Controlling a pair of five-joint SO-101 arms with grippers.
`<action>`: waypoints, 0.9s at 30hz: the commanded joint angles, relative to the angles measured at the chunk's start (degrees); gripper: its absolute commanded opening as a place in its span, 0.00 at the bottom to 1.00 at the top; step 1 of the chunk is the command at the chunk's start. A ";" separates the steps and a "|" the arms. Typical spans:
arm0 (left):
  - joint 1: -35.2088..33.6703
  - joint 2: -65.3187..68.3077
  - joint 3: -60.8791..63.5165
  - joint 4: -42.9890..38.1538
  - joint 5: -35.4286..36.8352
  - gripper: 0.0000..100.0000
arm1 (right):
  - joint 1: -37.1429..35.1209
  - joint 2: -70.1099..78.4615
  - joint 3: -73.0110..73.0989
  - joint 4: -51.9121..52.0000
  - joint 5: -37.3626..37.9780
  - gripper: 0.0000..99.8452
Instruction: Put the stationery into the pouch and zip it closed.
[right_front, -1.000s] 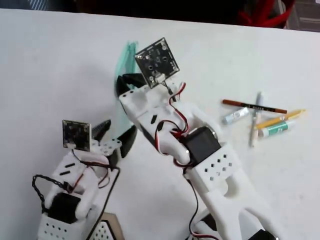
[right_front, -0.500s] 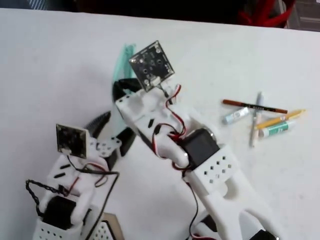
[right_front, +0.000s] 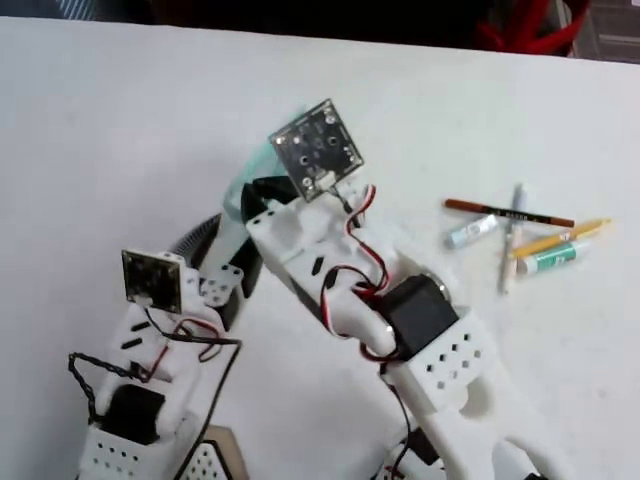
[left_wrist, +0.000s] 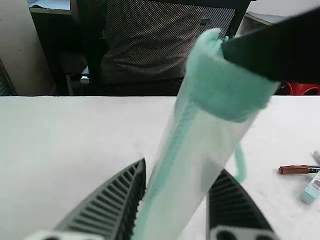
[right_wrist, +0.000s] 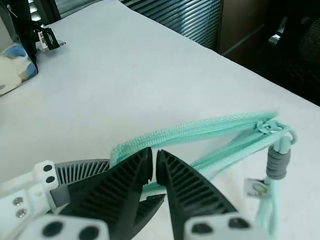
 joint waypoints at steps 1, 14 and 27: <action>1.80 -0.48 0.79 -1.76 -0.53 0.19 | -1.80 1.01 -0.18 0.75 0.70 0.02; 4.79 -0.48 2.37 -1.76 -12.92 0.09 | -2.07 2.51 -0.18 1.54 0.70 0.02; -1.27 -0.40 3.43 -5.63 -12.31 0.09 | -2.15 1.98 -0.26 1.63 0.53 0.02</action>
